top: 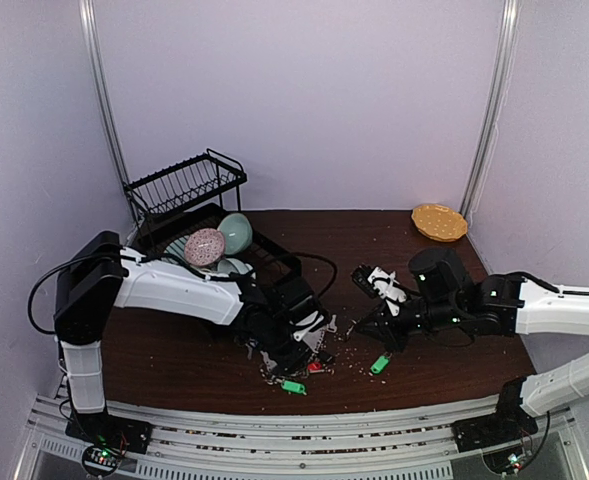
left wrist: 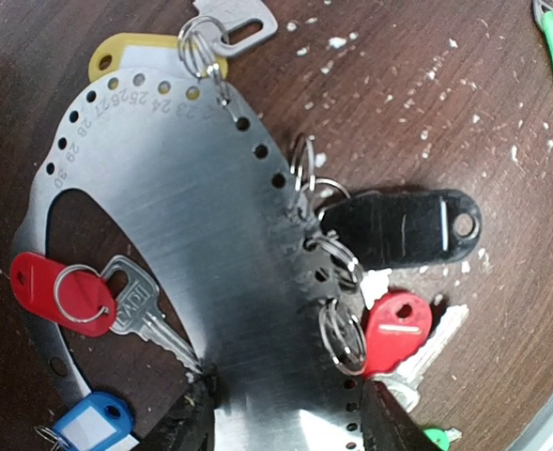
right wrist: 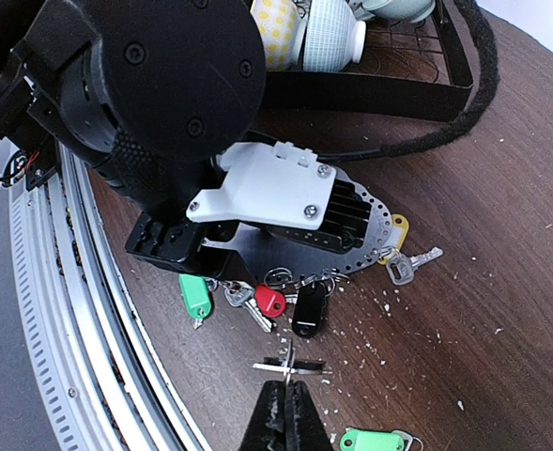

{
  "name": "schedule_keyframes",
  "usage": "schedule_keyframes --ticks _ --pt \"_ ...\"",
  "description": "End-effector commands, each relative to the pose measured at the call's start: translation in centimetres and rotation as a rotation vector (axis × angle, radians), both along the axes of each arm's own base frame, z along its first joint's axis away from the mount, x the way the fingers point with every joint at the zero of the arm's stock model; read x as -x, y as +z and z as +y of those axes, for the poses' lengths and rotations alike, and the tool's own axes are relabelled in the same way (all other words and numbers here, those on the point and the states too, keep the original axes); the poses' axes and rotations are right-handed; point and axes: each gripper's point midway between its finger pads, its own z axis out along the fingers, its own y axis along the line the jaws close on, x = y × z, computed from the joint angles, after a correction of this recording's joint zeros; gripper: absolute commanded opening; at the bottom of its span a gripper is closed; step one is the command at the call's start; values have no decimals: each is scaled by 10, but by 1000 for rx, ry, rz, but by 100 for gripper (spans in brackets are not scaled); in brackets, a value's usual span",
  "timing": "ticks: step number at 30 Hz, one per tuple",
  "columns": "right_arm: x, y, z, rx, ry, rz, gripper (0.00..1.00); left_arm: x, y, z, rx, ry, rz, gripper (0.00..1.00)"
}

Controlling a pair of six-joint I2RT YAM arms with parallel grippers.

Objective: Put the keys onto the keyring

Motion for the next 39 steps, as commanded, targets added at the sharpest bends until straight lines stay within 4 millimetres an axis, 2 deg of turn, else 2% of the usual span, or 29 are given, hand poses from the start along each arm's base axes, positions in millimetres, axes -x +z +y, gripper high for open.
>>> schedule_keyframes --ticks 1,5,9,14,19,21,23,26,28,31,35,39 --pt "-2 5 -2 -15 -10 -10 0 -3 19 3 69 2 -61 28" --pt "-2 7 -2 -16 -11 -12 0 -8 44 6 152 14 -140 20" --pt "-3 9 -3 -14 -17 -18 0 -6 71 4 251 -6 -186 20" --pt "-3 9 -3 -14 -16 -21 0 -3 77 8 267 -28 -175 23" --pt "-3 12 -2 -17 -15 -16 0 -8 73 33 231 -33 -125 44" --pt "0 14 -2 -22 -6 -8 0 -1 81 39 255 -89 -118 54" --pt "2 13 -3 -25 0 -5 0 13 85 36 291 -192 -98 70" --pt "0 14 -4 -21 -9 -12 0 9 79 31 270 -254 -111 87" --pt "0 17 -3 -26 -8 -14 0 1 68 28 218 -252 -118 90" --pt "2 18 -3 -34 2 -13 0 -6 46 26 139 -285 -114 91" --pt "4 15 -7 -33 2 -21 0 -24 29 17 58 -244 -112 89" --pt "9 17 -11 -51 13 -30 0 -28 12 23 11 -183 -100 88"
